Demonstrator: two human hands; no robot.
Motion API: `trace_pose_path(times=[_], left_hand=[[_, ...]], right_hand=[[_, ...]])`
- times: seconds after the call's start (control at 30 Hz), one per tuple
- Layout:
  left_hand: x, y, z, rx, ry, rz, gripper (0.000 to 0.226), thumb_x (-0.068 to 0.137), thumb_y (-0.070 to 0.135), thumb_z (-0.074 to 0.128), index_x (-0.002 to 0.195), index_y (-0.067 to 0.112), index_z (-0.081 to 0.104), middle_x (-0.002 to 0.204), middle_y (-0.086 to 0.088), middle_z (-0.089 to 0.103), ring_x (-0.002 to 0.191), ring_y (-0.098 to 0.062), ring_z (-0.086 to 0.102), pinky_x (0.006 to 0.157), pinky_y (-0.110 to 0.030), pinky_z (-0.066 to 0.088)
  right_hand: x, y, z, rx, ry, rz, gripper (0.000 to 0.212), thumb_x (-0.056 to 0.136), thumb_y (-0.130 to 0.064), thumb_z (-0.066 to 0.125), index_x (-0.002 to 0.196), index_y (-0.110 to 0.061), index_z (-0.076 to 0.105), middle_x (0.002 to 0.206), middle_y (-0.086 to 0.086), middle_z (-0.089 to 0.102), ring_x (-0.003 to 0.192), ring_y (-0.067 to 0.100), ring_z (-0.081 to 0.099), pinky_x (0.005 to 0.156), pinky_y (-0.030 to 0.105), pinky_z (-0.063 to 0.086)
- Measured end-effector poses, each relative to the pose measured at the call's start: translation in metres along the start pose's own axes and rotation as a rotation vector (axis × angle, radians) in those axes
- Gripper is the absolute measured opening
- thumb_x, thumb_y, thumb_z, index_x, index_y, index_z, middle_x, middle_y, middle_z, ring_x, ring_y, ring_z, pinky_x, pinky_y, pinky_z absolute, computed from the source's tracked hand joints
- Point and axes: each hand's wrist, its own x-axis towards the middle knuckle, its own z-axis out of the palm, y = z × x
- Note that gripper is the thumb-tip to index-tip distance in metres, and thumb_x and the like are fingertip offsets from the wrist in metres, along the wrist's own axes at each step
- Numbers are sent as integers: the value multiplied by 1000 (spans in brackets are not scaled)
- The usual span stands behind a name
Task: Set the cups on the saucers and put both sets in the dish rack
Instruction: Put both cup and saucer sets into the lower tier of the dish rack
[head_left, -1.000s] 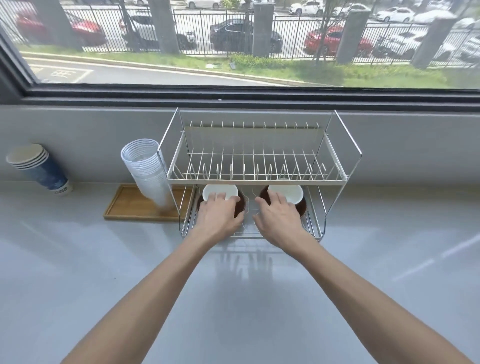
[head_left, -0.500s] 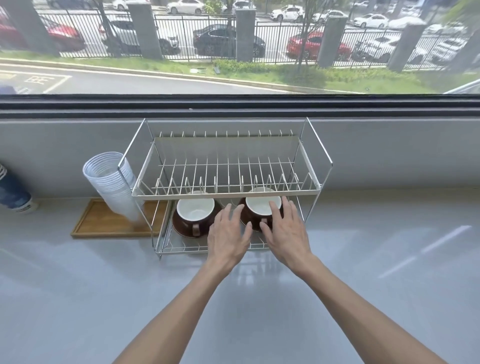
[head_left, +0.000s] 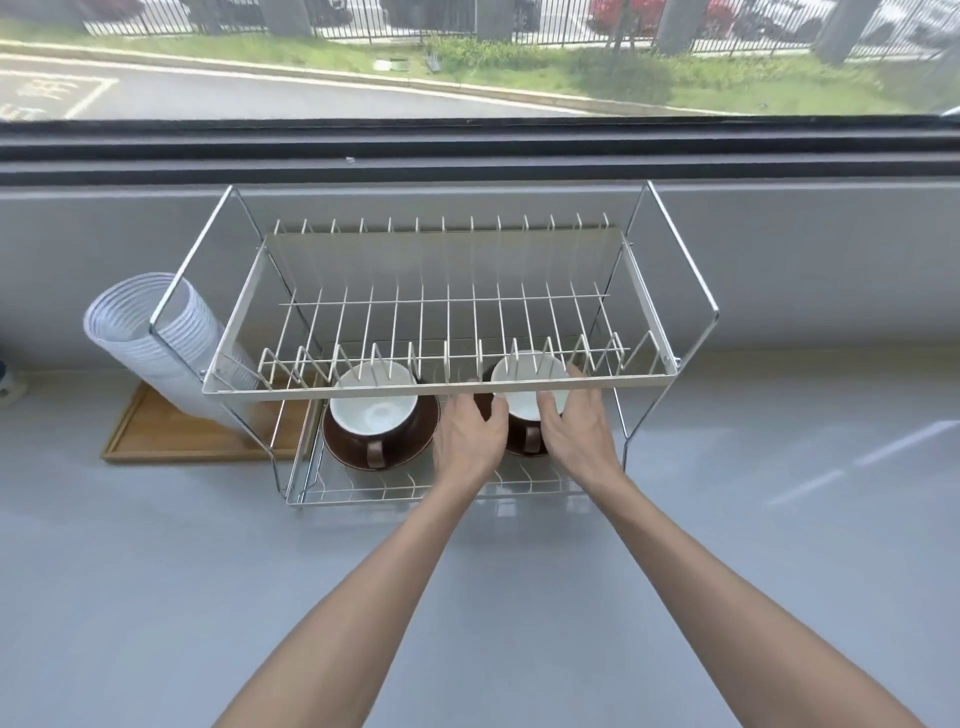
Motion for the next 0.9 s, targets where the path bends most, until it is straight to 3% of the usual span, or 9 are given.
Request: trace_pose_path(times=[0.1,0.23,0.43,0.7,0.8,0.9], left_hand=[[7,2,5,-86,-21,-152,52,95,47,45,127,6,55,128,-14,61,120,-37,55,97,-41,45],[11,2,10,-128,-50,-196,55,94,49,47,129,8,55,130,-12,61,119,-35,56,99,-43,46],[14,2,12,-130,-83,-203,48,95,43,48,125,6,57,128,-12,61,117,-34,57,96,-40,46],[11,2,9,-166,-87,-179,40,95,40,47,115,7,58,120,-13,61,112,-33,57,99,-46,46],[9,1,7,-162,-85,-169,34,95,38,47,110,10,57,119,-12,61,111,-34,57,98,-46,47],[7,0,5,-153,-81,-160,32,94,37,47,107,11,59,116,-11,63,108,-33,59,95,-45,49]], right_hand=[[8,-1,1,93,13,64,47,103,-37,38,148,-22,39,149,9,44,139,28,34,112,37,27],[17,3,0,94,-7,123,45,105,-37,36,147,-22,41,151,7,43,141,27,35,112,38,29],[23,9,2,102,-17,168,44,104,-22,31,145,-22,47,140,10,56,130,31,47,109,39,38],[20,9,2,81,-20,194,44,104,-20,30,145,-17,45,137,12,56,130,32,46,110,42,38],[18,9,4,59,-17,230,38,103,-19,31,131,-4,52,131,16,56,125,34,49,104,42,38],[15,9,5,50,-24,251,34,103,-20,31,124,-3,51,128,15,55,122,34,50,101,43,40]])
